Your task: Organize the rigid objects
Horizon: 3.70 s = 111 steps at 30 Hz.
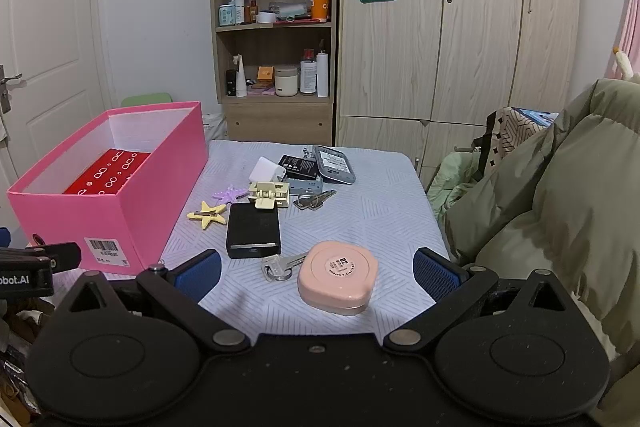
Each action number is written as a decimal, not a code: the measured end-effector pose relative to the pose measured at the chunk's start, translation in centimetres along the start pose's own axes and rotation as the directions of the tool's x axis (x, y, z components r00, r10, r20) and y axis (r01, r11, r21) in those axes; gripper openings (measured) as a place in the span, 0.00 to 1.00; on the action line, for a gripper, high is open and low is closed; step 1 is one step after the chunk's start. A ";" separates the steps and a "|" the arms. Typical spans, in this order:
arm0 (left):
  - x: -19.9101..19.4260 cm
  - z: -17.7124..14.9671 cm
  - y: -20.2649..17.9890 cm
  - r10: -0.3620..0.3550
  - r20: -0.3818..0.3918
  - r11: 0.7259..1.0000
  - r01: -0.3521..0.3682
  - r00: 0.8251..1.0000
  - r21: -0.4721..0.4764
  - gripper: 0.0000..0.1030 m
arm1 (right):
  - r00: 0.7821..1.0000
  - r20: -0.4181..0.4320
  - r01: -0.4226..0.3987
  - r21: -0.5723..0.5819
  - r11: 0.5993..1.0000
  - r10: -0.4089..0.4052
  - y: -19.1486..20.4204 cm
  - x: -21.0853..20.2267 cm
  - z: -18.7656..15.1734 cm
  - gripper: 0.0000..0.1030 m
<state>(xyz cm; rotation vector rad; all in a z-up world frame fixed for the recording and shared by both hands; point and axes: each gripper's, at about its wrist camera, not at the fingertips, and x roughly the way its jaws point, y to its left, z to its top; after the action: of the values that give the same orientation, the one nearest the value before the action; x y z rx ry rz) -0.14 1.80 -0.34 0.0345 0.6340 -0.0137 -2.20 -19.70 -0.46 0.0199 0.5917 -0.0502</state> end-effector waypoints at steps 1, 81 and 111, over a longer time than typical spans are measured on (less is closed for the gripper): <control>0.0 0.0 0.0 0.000 0.000 1.000 0.000 1.000 0.000 1.00 | 1.000 0.000 0.000 0.000 1.000 0.000 0.0 0.0 0.0 1.00; 17.3 10.2 16.2 -0.026 -0.128 0.995 0.038 0.991 0.096 0.04 | 0.832 -0.064 -0.555 -0.061 0.830 0.551 8.0 13.1 14.1 0.82; 16.9 9.8 15.8 0.005 -0.084 0.994 0.004 0.996 0.108 0.04 | 0.684 -0.293 -0.629 0.227 0.744 0.668 11.3 19.1 19.0 0.85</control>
<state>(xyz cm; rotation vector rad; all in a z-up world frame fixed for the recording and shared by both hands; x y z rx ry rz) 19.67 17.16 -2.07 0.1408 0.7170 -0.0467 24.85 -9.86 4.73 0.3562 0.9230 0.6396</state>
